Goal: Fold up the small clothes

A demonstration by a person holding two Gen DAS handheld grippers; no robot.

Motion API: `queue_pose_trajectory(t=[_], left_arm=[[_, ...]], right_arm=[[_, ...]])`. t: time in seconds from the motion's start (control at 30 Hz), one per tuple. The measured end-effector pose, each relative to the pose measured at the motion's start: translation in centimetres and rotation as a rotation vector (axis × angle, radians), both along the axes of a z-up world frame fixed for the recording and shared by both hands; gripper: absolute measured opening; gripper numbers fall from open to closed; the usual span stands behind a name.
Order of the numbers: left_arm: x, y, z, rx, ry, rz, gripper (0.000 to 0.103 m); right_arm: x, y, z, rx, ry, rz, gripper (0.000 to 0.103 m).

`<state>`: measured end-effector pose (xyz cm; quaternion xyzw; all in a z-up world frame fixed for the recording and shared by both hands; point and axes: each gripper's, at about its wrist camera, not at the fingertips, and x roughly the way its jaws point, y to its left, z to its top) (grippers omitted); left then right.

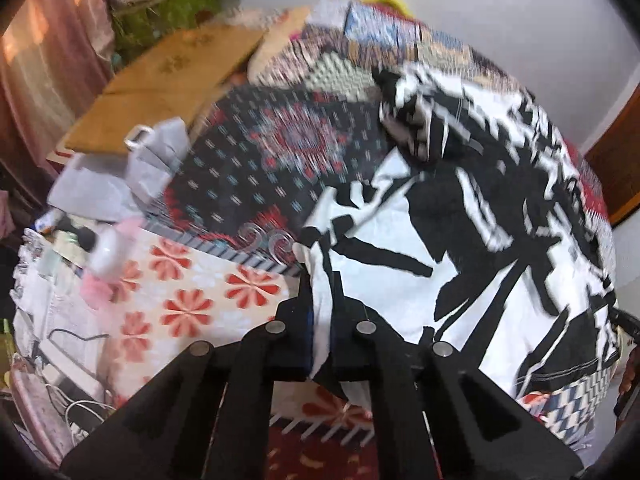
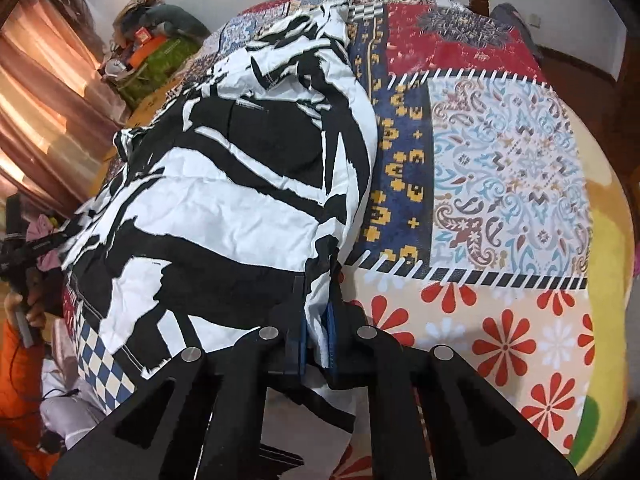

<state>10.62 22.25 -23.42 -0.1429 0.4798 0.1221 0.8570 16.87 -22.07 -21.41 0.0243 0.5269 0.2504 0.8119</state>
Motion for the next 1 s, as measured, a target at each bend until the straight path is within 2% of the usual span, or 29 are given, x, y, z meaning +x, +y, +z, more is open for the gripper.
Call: queue_pose_trajectory(t=[0.1, 0.3, 0.4, 0.53, 0.73, 0.8, 0.9, 1.0], left_arm=[[-1.6, 0.8, 1.6, -0.009, -0.023, 0.026, 0.005], [-2.7, -0.3, 1.9, 0.031, 0.0, -0.006, 0.005], [-2.4, -1.0, 3.1, 0.027, -0.039, -0.021, 0.005], [-1.3, -1.8, 6.2, 0.028, -0.118, -0.048, 0.005], [2.1, -2.1, 11.3, -0.003, -0.238, -0.054, 0.005], [4.1, -2.0, 12.6, 0.013, -0.259, -0.046, 0.005], [7.6, -1.6, 13.1, 0.047, -0.253, -0.029, 0.005], [11.4, -0.7, 11.8, 0.049, -0.212, 0.001, 0.005]], right_arm=[[-0.5, -0.4, 0.8, -0.011, -0.04, -0.003, 0.006], [-0.5, -1.6, 1.9, 0.02, -0.051, 0.001, 0.006], [0.0, -1.8, 3.6, 0.054, -0.075, 0.005, 0.006], [0.7, -1.1, 6.8, 0.075, -0.148, 0.031, 0.006], [3.3, 0.8, 9.7, 0.091, -0.226, 0.044, 0.006], [4.6, 1.1, 10.0, 0.09, -0.241, 0.043, 0.006], [7.3, 1.9, 10.0, 0.076, -0.248, 0.037, 0.006], [10.7, 2.4, 9.2, 0.052, -0.231, 0.02, 0.006]])
